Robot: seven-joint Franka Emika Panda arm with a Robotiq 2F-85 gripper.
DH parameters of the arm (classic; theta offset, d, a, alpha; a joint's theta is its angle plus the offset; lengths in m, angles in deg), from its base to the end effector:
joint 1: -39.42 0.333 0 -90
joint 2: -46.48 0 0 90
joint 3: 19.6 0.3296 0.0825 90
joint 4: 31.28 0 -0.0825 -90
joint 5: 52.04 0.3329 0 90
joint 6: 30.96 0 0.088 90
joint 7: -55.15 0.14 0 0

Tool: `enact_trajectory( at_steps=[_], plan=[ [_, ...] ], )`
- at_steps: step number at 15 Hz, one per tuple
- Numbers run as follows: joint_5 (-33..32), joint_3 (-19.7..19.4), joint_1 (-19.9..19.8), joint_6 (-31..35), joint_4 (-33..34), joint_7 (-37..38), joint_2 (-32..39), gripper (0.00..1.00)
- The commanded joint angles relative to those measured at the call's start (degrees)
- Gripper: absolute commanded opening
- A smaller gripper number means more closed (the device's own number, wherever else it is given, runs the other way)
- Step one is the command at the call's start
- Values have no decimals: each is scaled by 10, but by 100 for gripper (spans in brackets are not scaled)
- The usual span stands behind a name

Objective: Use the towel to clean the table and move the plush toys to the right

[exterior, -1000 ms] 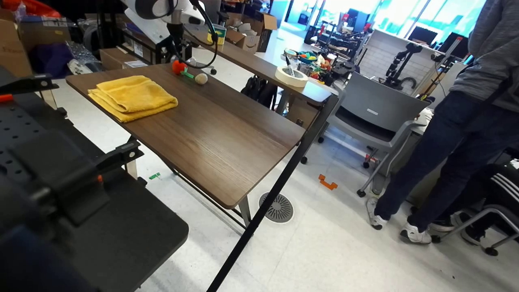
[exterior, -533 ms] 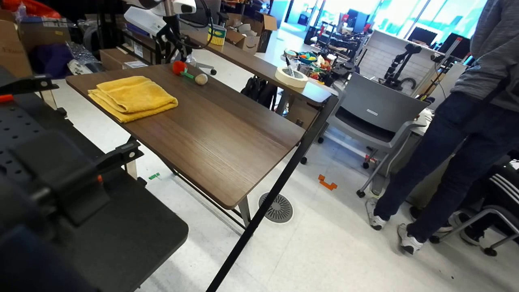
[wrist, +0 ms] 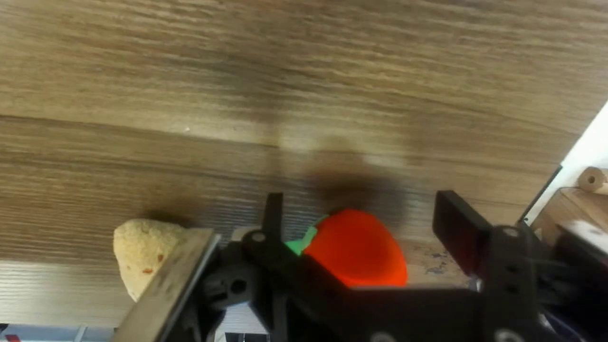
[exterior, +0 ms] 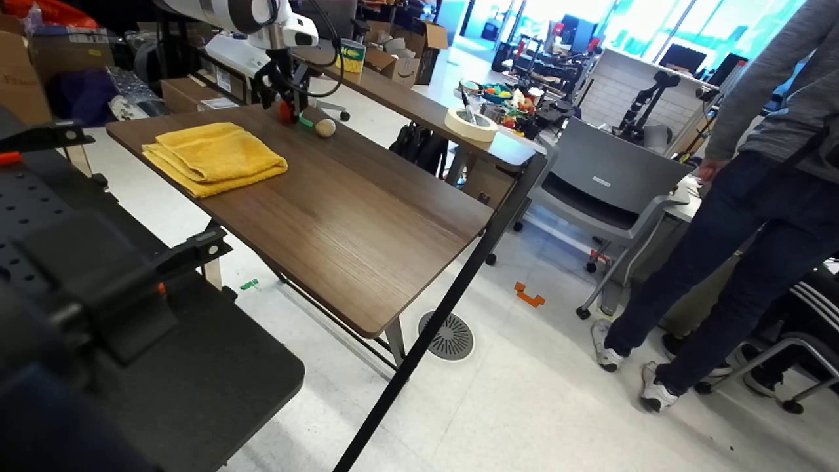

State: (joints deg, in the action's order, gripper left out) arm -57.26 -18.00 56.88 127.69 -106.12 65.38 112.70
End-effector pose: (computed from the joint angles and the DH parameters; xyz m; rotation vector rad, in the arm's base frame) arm 0.6951 0.2371 0.0766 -3.0336 -0.3246 -0.4667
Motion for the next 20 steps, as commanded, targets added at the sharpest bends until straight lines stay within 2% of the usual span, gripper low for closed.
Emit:
enact_trajectory(
  at_steps=[1,6,8,13,18,19,20],
  plan=[
    [13,9,-5,-2,52,-14,30,49],
    [15,25,-5,2,83,-23,46,12],
    [18,38,-10,-4,79,-31,42,0],
    [32,82,-33,-4,43,-64,16,0],
    [18,118,-63,24,-17,-74,-28,0],
    [17,122,-67,29,-31,-75,-38,26],
    [17,124,-71,38,-39,-75,-45,27]
  ],
)
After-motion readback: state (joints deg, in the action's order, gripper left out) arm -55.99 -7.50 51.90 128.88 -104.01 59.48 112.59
